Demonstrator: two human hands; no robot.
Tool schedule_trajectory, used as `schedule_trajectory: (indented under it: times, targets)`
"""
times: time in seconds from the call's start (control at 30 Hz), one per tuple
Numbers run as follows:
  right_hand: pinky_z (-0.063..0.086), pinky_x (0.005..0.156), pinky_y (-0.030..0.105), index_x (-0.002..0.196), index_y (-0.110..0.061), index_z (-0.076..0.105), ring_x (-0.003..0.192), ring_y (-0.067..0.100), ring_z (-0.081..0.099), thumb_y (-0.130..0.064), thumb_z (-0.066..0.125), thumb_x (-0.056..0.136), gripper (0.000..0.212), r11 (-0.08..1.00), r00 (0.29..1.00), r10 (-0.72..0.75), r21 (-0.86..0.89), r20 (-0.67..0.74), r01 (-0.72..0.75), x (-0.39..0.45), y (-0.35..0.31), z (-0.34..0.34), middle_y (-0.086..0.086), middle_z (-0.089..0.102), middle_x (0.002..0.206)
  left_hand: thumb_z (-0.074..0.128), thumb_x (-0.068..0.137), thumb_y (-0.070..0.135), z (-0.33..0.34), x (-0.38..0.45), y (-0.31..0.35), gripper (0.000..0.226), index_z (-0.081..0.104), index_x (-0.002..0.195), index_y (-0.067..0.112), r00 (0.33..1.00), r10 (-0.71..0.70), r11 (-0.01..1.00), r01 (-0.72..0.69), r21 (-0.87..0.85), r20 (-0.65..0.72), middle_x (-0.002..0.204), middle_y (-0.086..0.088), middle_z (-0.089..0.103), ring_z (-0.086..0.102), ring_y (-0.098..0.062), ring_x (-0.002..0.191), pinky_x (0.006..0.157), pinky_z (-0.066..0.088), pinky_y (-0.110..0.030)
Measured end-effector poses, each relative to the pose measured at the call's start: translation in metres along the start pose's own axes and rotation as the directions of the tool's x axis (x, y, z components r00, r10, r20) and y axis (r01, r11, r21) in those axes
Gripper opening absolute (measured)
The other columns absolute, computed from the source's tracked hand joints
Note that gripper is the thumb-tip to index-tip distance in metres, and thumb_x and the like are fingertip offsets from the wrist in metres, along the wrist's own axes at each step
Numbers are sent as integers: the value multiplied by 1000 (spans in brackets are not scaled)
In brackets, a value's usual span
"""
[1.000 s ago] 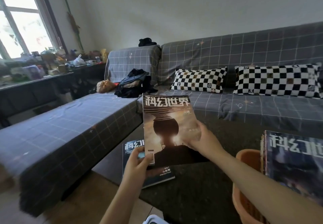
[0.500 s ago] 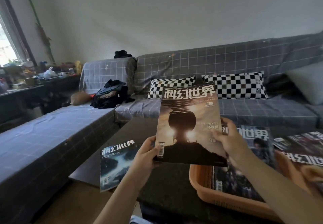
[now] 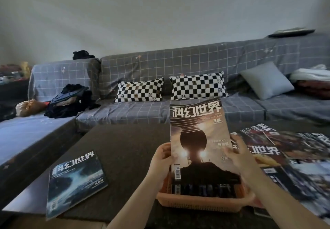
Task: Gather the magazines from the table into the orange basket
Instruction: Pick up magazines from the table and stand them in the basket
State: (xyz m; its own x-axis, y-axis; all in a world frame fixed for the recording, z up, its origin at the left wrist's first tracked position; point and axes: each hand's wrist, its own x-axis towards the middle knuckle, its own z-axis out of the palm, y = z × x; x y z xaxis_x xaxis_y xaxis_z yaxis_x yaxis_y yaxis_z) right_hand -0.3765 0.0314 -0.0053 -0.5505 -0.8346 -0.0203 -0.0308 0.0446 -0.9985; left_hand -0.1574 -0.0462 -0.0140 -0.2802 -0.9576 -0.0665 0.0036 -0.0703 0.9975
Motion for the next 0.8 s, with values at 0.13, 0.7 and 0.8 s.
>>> schedule_trajectory:
  times: [0.13,0.7,0.8]
  targets:
    - [50,88,46,130,-29,42,106,27,59,-15,58,91,45,987,998,-15,-161,-61,5,2,16,-7,6,59,121,66,87,26,20,9,-15,17,58,98,35,995,23,948,9,319,-98,93,14,68,65,-1,84,68,49,-21]
    - [44,80,21,115,-13,55,98,14,52,-19,59,87,28,684,978,-176,-728,-111,41,-2,36,4,5,51,116,60,91,31,29,5,-33,4,59,94,34,927,250,771,-17,636,-279,81,12,66,63,-2,65,60,54,-21]
    - [35,58,13,107,-13,58,74,5,47,-22,56,90,20,682,983,-153,-731,-98,33,0,40,2,-3,51,91,59,91,35,29,3,-31,4,63,92,34,923,245,772,0,635,-298,73,14,65,63,-2,60,55,51,-19]
